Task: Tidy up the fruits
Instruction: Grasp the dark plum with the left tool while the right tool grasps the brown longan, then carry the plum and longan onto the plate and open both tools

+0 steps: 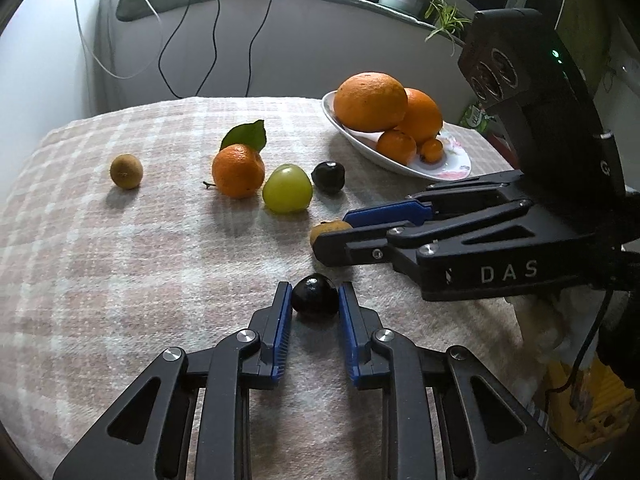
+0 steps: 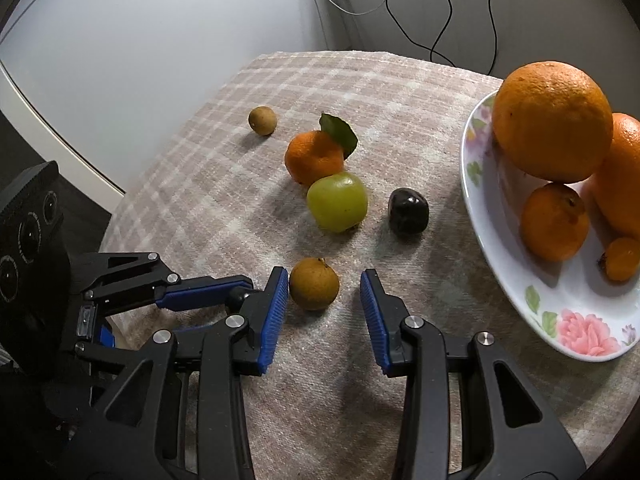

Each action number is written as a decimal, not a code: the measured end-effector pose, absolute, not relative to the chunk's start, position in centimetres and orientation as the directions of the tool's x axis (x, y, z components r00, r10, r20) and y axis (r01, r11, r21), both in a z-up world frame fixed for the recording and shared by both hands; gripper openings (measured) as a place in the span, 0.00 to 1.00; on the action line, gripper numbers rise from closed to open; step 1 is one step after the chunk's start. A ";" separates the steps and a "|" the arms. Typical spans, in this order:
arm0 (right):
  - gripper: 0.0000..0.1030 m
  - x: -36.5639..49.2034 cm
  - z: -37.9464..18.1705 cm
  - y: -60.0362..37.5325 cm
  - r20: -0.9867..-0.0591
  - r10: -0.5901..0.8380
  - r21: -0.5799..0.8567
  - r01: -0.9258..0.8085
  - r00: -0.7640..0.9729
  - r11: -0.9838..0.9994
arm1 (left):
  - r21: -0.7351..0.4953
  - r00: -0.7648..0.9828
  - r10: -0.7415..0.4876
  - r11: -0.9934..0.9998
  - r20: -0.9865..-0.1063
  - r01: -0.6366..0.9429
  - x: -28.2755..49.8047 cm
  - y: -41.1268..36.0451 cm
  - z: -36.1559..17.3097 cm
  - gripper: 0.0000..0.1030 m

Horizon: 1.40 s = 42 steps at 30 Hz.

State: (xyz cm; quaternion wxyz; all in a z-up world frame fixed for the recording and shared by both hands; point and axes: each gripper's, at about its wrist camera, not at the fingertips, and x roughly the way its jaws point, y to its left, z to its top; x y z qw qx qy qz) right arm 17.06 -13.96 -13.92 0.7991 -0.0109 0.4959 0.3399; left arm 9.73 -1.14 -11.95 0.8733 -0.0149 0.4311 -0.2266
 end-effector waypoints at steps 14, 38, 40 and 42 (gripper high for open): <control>0.26 15.3 -12.3 -15.5 -0.777 0.519 0.272 -0.552 0.358 0.788 | -0.229 0.543 -0.412 0.899 -0.731 0.374 9.8 -1.0 -11.3 0.21; 0.26 14.9 -9.0 -24.9 -0.717 0.363 0.152 -0.375 0.596 0.914 | -0.214 0.574 -0.461 0.869 -0.677 0.446 13.9 -8.0 -8.5 0.21; 0.26 15.1 -9.1 -25.4 -0.719 0.344 0.135 -0.365 0.603 0.921 | -0.208 0.573 -0.466 0.864 -0.675 0.458 14.3 -8.9 -8.4 0.21; 0.26 15.3 -9.2 -25.8 -0.722 0.334 0.129 -0.357 0.606 0.925 | -0.199 0.572 -0.466 0.861 -0.675 0.467 14.5 -9.6 -8.3 0.21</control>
